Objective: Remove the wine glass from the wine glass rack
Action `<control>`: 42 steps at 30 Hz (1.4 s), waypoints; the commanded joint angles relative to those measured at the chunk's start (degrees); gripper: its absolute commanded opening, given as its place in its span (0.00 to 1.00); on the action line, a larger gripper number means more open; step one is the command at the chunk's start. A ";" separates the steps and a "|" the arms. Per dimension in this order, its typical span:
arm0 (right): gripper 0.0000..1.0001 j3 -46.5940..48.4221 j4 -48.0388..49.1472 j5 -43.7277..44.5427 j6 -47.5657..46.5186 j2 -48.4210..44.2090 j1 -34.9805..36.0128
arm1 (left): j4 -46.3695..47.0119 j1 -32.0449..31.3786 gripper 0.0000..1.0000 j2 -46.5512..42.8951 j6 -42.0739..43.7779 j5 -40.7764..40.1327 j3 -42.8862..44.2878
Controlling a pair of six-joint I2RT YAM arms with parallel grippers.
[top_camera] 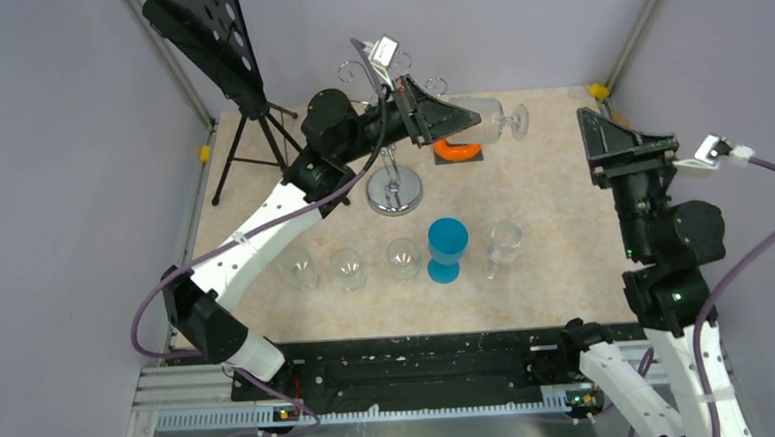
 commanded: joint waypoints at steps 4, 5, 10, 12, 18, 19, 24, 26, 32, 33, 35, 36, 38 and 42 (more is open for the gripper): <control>0.56 5.65 -13.39 15.69 -17.50 -6.69 -0.29 | -23.84 -8.43 0.00 1.37 28.47 -13.33 11.30; 0.55 6.06 -14.09 16.42 -18.54 -7.59 -0.26 | -25.82 -9.52 0.00 2.44 30.41 -14.44 12.27; 0.53 7.14 -14.77 19.84 -20.90 -13.21 -0.26 | -33.59 -15.96 0.00 9.21 38.97 -18.22 19.45; 0.52 7.44 -15.00 21.04 -21.10 -15.22 -0.23 | -36.40 -18.30 0.00 12.14 41.57 -19.56 22.13; 0.48 11.88 -19.98 24.83 -22.36 -18.60 -0.14 | -39.45 -22.19 0.00 18.27 45.99 -21.80 24.69; 0.48 13.28 -22.12 25.29 -22.80 -18.50 -0.19 | -39.78 -22.76 0.00 19.52 46.63 -21.73 24.88; 0.46 15.32 -24.81 25.21 -23.38 -18.67 -0.20 | -45.25 -27.72 0.00 25.32 53.88 -22.74 29.42; 0.46 15.02 -25.43 24.35 -23.21 -18.49 -0.12 | -47.98 -29.93 0.00 27.60 57.31 -26.15 31.29; 0.46 13.78 -26.32 21.61 -21.65 -18.22 -0.18 | -50.08 -31.18 0.00 32.16 57.44 -29.89 32.86; 0.46 13.66 -26.37 21.41 -21.44 -18.31 -0.13 | -50.09 -31.18 0.00 32.76 57.42 -29.65 32.96; 0.46 13.44 -26.67 21.08 -21.00 -18.33 -0.15 | -50.12 -31.19 0.00 34.06 57.38 -28.52 33.26; 0.45 13.34 -26.76 20.99 -20.82 -18.35 -0.17 | -50.17 -31.19 0.00 34.74 57.40 -27.85 33.52; 0.45 13.29 -26.97 20.77 -20.62 -18.37 -0.13 | -50.22 -31.23 0.00 36.18 57.34 -26.78 34.03; 0.45 12.90 -27.31 20.63 -20.16 -18.33 -0.15 | -51.18 -31.27 0.00 39.66 58.06 -25.88 35.52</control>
